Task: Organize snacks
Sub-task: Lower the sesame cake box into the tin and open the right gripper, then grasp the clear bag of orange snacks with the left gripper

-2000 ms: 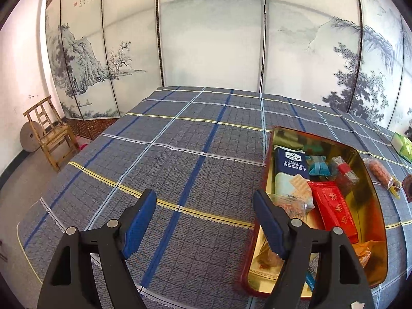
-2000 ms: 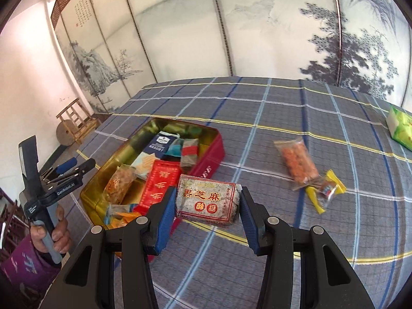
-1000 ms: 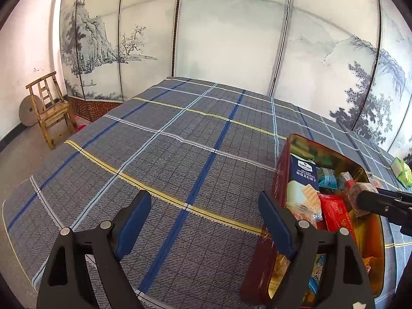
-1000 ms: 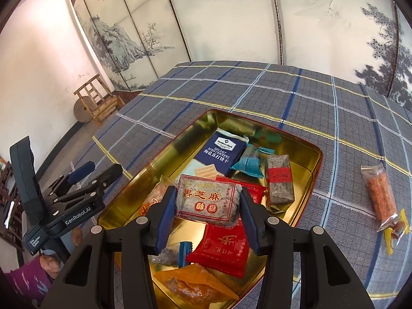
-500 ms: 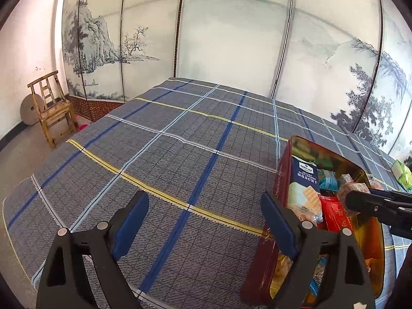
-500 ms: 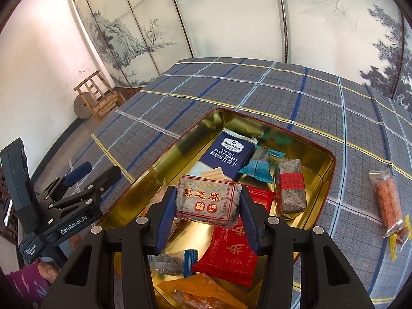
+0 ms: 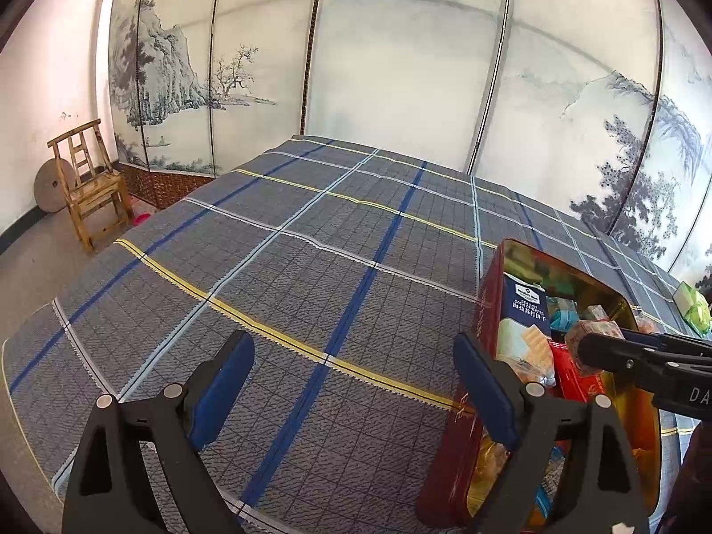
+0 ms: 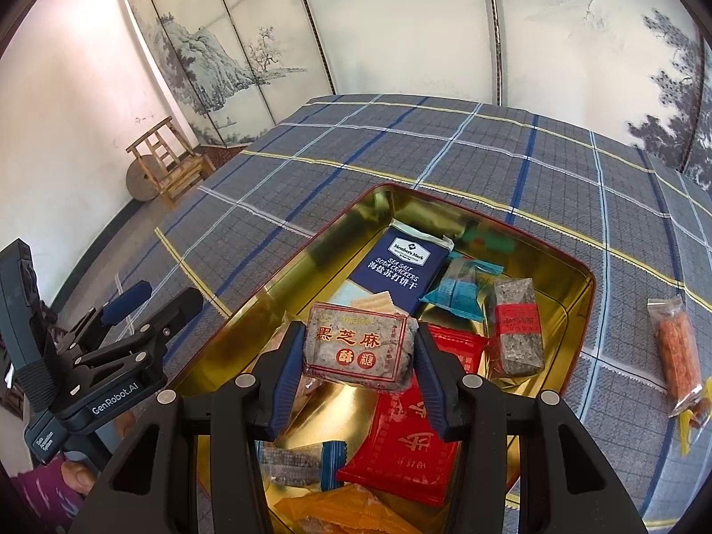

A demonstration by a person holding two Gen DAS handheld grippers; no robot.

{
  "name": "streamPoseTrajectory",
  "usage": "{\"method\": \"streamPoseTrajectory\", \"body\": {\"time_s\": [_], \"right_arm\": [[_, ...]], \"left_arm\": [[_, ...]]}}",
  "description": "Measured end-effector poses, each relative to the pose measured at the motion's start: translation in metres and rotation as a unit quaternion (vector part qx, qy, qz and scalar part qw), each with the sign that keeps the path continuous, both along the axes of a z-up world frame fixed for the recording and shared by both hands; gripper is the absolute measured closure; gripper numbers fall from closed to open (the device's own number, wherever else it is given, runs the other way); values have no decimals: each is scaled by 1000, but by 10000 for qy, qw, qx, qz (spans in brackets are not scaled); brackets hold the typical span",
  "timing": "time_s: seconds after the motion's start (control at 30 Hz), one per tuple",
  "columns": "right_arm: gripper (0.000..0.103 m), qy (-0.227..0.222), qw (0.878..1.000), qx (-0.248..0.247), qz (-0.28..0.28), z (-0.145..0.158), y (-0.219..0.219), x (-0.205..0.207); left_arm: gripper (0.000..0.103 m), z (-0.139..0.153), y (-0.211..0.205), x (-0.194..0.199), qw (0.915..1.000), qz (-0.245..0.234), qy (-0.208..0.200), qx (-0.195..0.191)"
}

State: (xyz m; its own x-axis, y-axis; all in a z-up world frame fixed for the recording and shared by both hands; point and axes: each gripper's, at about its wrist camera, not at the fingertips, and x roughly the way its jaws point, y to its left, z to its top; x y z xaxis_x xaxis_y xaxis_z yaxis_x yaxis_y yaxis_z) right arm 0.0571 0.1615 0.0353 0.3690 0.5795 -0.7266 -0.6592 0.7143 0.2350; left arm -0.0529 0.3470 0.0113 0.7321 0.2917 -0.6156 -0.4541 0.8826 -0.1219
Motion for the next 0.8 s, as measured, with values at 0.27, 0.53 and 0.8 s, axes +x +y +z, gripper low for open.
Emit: {"method": "streamPoseTrajectory", "body": {"time_s": [0.27, 0.53, 0.8], "right_arm": [[53, 21, 10000, 47, -49, -1, 1, 2], [53, -126, 9989, 393, -216, 11, -14, 3], [52, -305, 9948, 617, -752, 12, -99, -9]], "left_arm": [[14, 1, 0, 0, 10000, 13, -13, -23], [14, 2, 0, -1, 10000, 39, -10, -22], [14, 1, -2, 0, 9999, 150, 36, 54]]}}
